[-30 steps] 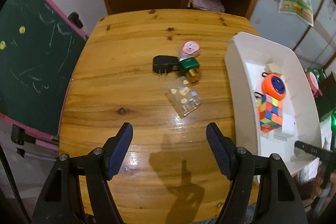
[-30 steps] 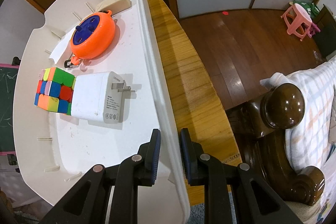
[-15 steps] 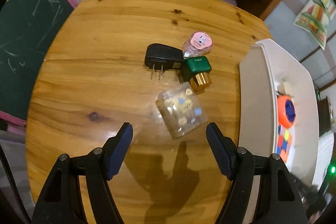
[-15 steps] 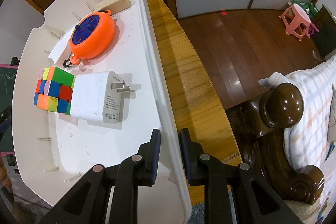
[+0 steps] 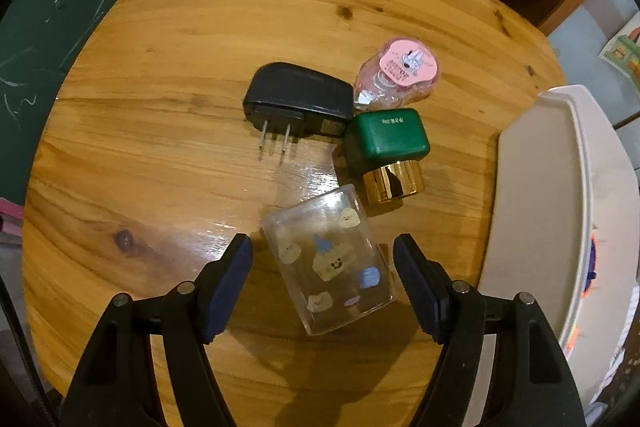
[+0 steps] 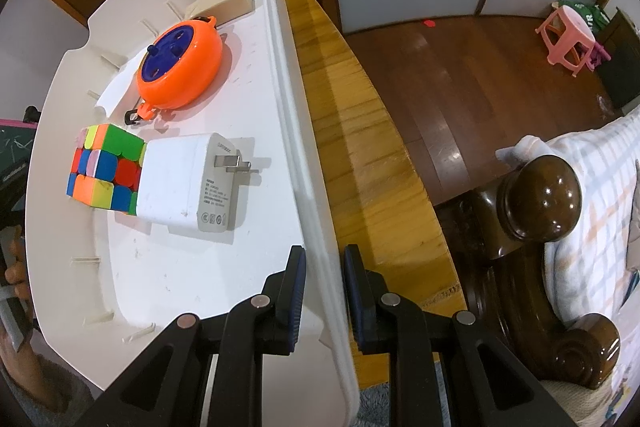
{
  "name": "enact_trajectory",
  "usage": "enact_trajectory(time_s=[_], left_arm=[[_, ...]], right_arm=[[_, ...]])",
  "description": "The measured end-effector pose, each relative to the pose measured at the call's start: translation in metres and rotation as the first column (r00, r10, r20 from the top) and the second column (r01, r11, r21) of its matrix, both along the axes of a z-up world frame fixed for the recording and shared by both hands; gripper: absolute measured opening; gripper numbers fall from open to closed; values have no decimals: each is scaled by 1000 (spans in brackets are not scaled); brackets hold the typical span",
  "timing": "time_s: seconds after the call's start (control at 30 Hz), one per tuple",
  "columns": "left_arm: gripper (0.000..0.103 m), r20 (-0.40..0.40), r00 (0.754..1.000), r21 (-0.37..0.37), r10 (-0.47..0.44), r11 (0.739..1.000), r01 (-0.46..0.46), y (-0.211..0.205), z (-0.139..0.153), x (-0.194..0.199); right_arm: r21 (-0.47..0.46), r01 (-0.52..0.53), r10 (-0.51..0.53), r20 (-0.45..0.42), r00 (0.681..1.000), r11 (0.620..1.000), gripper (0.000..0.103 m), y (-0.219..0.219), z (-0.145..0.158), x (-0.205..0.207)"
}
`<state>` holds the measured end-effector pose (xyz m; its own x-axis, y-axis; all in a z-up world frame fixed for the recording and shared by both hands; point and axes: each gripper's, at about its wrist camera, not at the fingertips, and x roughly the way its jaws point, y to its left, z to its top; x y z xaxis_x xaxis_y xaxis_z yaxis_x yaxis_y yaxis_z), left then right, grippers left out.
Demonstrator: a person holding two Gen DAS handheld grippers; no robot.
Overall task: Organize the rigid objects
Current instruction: 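Close the left tool on the clear plastic box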
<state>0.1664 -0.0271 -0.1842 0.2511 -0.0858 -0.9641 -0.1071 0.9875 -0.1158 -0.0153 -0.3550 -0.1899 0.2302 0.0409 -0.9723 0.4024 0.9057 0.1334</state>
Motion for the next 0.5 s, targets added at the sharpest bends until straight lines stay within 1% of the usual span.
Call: enact_trajectory(time_s=[0.07, 0.33, 0.37, 0.43, 0.47, 0.5], left_arm=[[76, -13, 1000, 14, 0, 1000, 0, -3, -4, 0], [76, -7, 1000, 105, 1, 994, 0, -11, -8, -9], [74, -3, 1000, 111, 1, 994, -1, -12, -8, -11], [61, 25, 1000, 117, -7, 993, 4, -12, -6, -17], [58, 38, 999, 128, -13, 992, 8, -12, -5, -20], [58, 44, 999, 139, -17, 990, 11, -12, -4, -21]], right_arm=[[3, 1, -1, 2, 1000, 1000, 21, -1, -1, 0], [17, 2, -2, 8, 1000, 1000, 21, -4, -2, -1], [18, 3, -3, 9, 1000, 1000, 21, -4, -2, -1], [19, 3, -4, 10, 1000, 1000, 21, -4, -2, -2], [20, 4, -5, 10, 1000, 1000, 21, -4, -2, -2], [20, 4, -4, 10, 1000, 1000, 21, -4, -2, -2]])
